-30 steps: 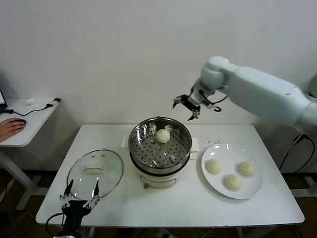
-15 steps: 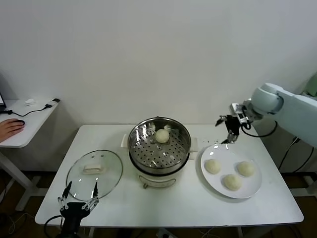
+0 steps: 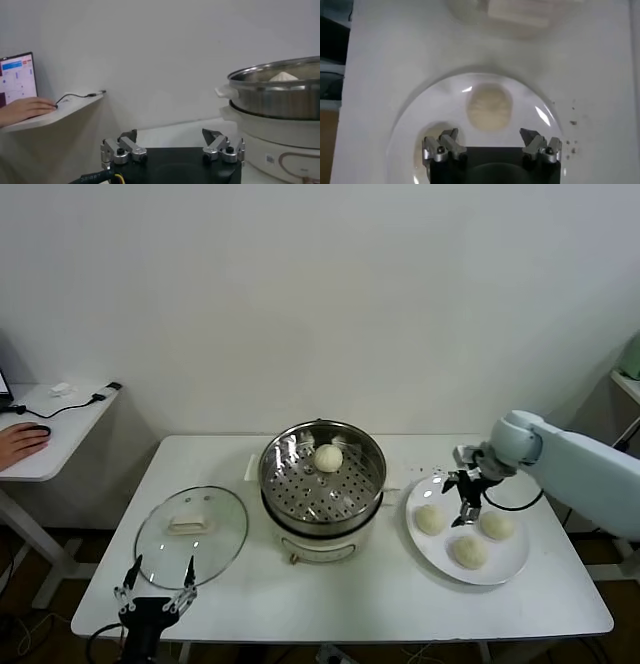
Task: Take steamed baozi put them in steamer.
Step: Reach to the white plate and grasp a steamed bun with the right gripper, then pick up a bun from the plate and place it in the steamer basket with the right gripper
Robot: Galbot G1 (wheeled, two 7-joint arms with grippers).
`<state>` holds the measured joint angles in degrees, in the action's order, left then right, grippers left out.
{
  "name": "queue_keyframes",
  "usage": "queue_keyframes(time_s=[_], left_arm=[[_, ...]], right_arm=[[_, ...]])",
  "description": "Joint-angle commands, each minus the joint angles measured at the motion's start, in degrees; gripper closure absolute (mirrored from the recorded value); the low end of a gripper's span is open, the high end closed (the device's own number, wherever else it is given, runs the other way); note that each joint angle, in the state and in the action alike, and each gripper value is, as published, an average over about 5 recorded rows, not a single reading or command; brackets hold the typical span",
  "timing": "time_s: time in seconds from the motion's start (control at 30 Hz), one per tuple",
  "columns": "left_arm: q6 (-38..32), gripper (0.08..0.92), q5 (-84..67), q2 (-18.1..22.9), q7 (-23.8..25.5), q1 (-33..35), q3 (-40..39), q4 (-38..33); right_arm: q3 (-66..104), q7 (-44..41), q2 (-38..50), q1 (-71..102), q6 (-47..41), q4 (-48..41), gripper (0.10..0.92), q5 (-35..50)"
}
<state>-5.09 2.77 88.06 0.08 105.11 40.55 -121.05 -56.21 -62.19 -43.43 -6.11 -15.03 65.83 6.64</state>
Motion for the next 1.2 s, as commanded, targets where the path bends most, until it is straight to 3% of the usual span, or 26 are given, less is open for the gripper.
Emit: queue_keyframes(time_s=[0.03, 0.37, 0.63, 0.87, 1.2], left_arm=[[0.03, 0.177, 0.08, -0.04, -0.07, 0.02, 0.07, 0.22], [-0.5, 0.177, 0.18, -0.04, -0.09, 0.02, 0.24, 1.16], [-0.72, 0.177, 0.38, -0.02, -0.12, 0.11, 0.21, 1.37], [-0.55, 0.177, 0.14, 0.06, -0.1, 0.34, 0.01, 0.8], [-0.74, 0.177, 0.25, 0.02, -0.13, 0.74, -0.05, 0.65]], right_arm=[[3.72, 0.03, -5.79, 5.76, -0.73, -6.14, 0.203, -2.07], [3.81, -0.06, -7.48, 5.74, -0.14, -8.86, 0.205, -4.1], [4.28, -0.31, -7.99, 5.55, 0.25, -10.01, 0.342, -4.5], [5.01, -0.77, -7.63, 5.2, 0.45, -9.84, 0.397, -4.12], [-0.79, -0.76, -1.86, -6.2, -0.27, -4.56, 0.423, 4.28]])
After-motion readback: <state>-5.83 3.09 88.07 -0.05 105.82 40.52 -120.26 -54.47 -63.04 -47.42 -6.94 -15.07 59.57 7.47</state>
